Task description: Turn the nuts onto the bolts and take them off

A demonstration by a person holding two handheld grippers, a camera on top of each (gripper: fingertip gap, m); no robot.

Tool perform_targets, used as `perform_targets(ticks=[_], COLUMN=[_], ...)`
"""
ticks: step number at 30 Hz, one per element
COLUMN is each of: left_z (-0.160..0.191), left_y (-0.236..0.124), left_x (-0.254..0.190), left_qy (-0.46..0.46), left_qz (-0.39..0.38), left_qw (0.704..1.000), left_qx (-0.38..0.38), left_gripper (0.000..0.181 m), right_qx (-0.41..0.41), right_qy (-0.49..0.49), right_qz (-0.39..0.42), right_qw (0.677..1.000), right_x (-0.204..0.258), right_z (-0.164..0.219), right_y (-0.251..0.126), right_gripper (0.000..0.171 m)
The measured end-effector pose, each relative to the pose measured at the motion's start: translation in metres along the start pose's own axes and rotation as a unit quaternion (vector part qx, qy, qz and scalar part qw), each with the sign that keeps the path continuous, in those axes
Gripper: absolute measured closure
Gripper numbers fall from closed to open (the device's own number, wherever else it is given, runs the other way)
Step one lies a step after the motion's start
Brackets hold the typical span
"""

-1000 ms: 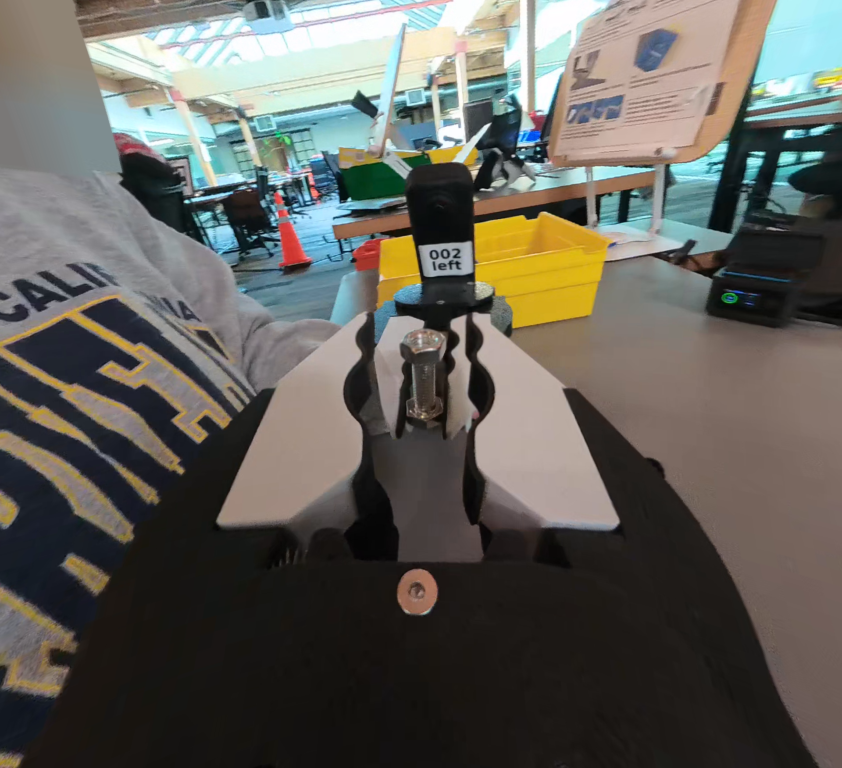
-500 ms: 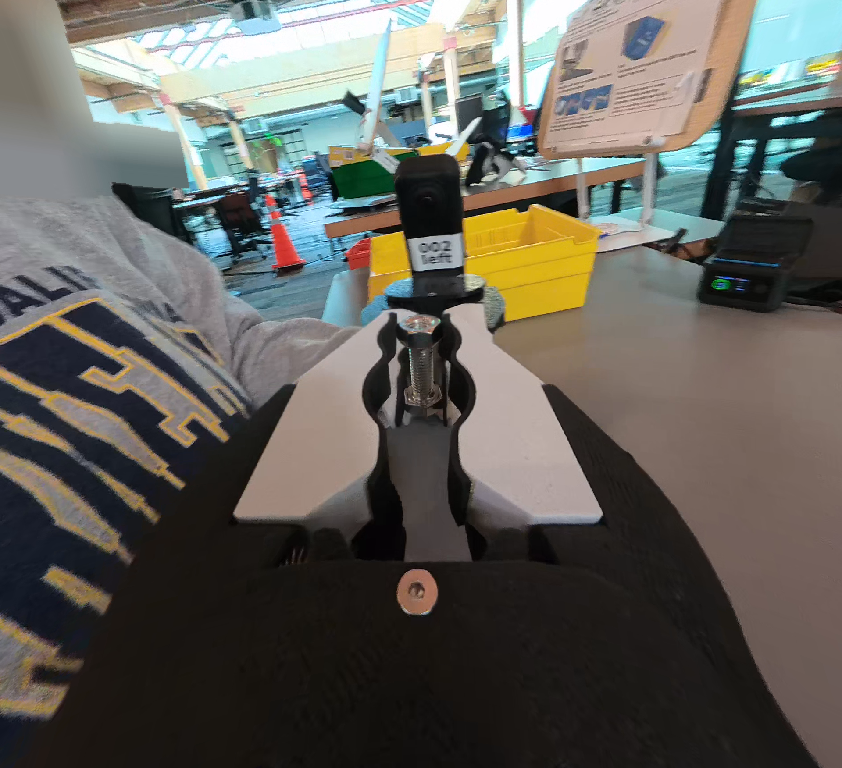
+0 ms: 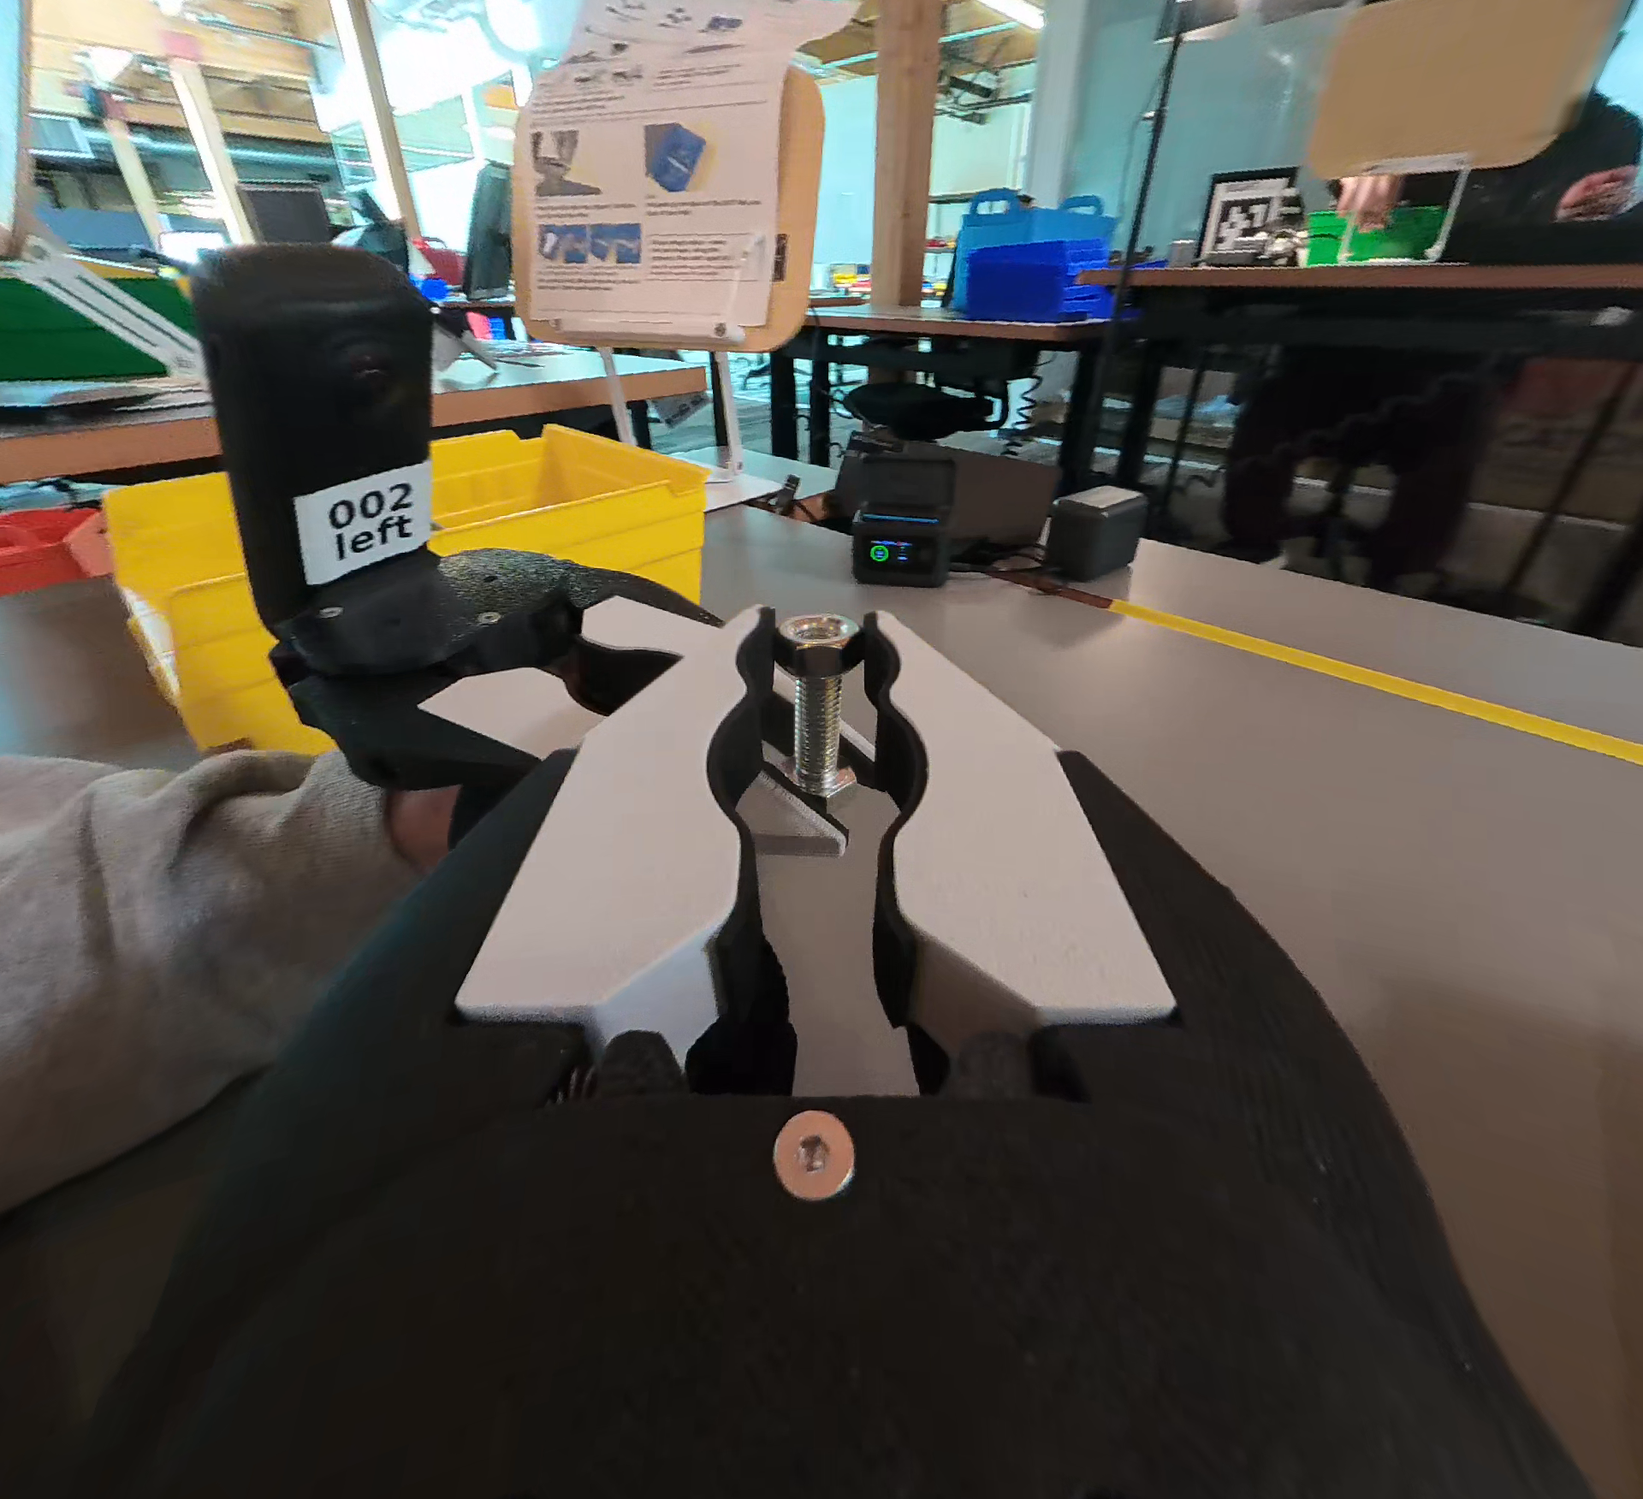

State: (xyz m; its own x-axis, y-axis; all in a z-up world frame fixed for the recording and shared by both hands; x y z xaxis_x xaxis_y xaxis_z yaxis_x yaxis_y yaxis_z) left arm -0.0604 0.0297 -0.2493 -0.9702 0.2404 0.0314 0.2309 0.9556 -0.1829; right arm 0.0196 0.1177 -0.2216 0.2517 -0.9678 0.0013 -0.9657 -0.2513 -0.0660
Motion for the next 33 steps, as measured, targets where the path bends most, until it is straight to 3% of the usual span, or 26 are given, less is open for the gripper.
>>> perform_targets(ticks=[5, 6, 9, 12, 15, 21, 27, 30, 33], left_z=[0.002, 0.001, 0.0, -0.002, -0.002, 0.001, 0.0, 0.0, 0.0], left_y=[0.0, 0.0, -0.004, -0.007, -0.007, -0.004, -0.008, -0.006, -0.006], left_x=[0.002, 0.002, -0.001, -0.006, -0.008, -0.013, -0.02, -0.017, -0.008], left_qy=[-0.009, -0.013, -0.014, -0.023, -0.024, -0.015, -0.025, -0.029, -0.032], left_qz=[0.01, 0.024, 0.101, 0.186, 0.202, 0.221, 0.304, 0.274, 0.198], left_qw=[1.0, 1.0, 0.995, 0.982, 0.979, 0.975, 0.952, 0.961, 0.979], left_qx=[0.006, 0.003, -0.006, -0.021, -0.016, 0.005, -0.006, -0.013, -0.022], left_gripper=[0.164, 0.164, 0.164, 0.164, 0.164, 0.164, 0.165, 0.165, 0.164], right_qx=[0.001, -0.002, -0.021, -0.003, 0.043, 0.055, 0.048, 0.039, 0.015], right_qy=[-0.003, -0.009, 0.006, 0.059, 0.097, 0.068, 0.044, 0.045, 0.049], right_qz=[-0.001, -0.022, -0.119, -0.243, -0.325, -0.329, -0.409, -0.387, -0.303], right_qw=[1.0, 1.0, 0.993, 0.968, 0.94, 0.94, 0.91, 0.92, 0.952], right_x=[0.0, 0.0, -0.005, -0.014, -0.018, -0.016, -0.012, -0.014, -0.018], right_z=[0.002, 0.002, -0.004, -0.008, -0.007, -0.009, -0.011, -0.012, -0.011], right_y=[0.001, 0.001, -0.006, -0.013, -0.015, -0.016, -0.022, -0.018, -0.012], right_gripper=[0.151, 0.141, 0.12, 0.127, 0.131, 0.153, 0.154, 0.155, 0.155])
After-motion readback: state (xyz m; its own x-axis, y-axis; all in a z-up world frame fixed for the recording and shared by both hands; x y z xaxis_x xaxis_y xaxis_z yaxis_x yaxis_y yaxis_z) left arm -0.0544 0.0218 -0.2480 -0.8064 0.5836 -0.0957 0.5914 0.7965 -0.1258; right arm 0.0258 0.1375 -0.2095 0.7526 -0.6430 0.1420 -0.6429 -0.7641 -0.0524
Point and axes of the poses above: each gripper's, where its closed fingertips meet, y out along the fingers, z out of its underside, x = y × z across the jaws, the point moved 9 cm from there along -y, back along the fingers, and after that the axes turned 7 degrees about x, right-handed, at the moved point
